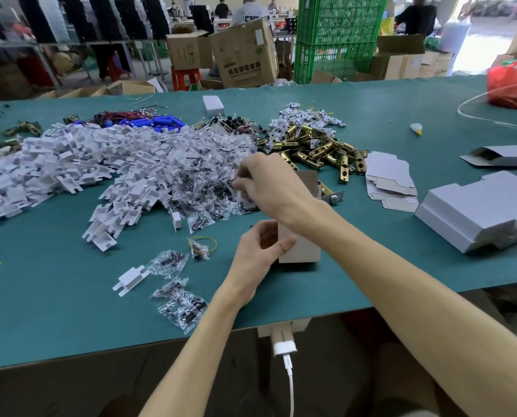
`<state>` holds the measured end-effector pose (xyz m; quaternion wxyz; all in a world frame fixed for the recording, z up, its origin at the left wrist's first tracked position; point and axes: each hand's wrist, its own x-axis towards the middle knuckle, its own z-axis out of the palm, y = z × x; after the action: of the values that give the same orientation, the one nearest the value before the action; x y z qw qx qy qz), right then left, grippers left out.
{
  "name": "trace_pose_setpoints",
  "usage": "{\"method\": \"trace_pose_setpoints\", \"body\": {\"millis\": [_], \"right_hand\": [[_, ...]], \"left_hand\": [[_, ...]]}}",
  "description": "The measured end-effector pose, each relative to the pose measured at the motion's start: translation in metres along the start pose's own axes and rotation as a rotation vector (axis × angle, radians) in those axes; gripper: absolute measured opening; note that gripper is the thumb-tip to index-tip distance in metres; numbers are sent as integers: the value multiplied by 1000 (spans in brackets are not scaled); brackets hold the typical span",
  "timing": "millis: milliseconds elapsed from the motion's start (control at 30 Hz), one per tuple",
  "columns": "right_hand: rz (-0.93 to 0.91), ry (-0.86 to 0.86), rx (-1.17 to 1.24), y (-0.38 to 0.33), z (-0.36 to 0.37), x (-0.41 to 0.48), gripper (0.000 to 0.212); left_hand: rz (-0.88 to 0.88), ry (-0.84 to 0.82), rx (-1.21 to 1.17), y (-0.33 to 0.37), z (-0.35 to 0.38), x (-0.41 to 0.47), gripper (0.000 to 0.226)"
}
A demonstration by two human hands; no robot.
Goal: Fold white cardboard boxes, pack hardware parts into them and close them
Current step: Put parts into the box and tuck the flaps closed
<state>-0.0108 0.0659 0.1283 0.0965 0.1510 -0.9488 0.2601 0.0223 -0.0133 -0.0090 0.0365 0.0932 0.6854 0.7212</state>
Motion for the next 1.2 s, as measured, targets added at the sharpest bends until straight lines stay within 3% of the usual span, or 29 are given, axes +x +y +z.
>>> {"method": "trace_pose_setpoints", "body": {"millis": [133, 300, 700, 1000, 1100, 1200], "right_hand": [[3, 77, 124, 14, -32, -11, 15], [50, 217, 29, 49, -59, -19, 18], [-64, 142, -100, 84, -39, -35, 8], [-228, 209, -47, 80, -37, -34, 12], [-237, 136, -94, 80, -34, -34, 14], [-133, 7, -167, 84, -32, -32, 26]], "left_hand": [[-20, 8, -40, 1, 1, -1, 36], [2, -17, -68, 3, 1, -1, 44], [58, -57, -112, 4, 2, -1, 76], [57, -66, -127, 3, 1, -1, 77], [59, -69, -118, 2, 0, 0, 78], [71, -68, -102, 0, 0, 1, 74]]}}
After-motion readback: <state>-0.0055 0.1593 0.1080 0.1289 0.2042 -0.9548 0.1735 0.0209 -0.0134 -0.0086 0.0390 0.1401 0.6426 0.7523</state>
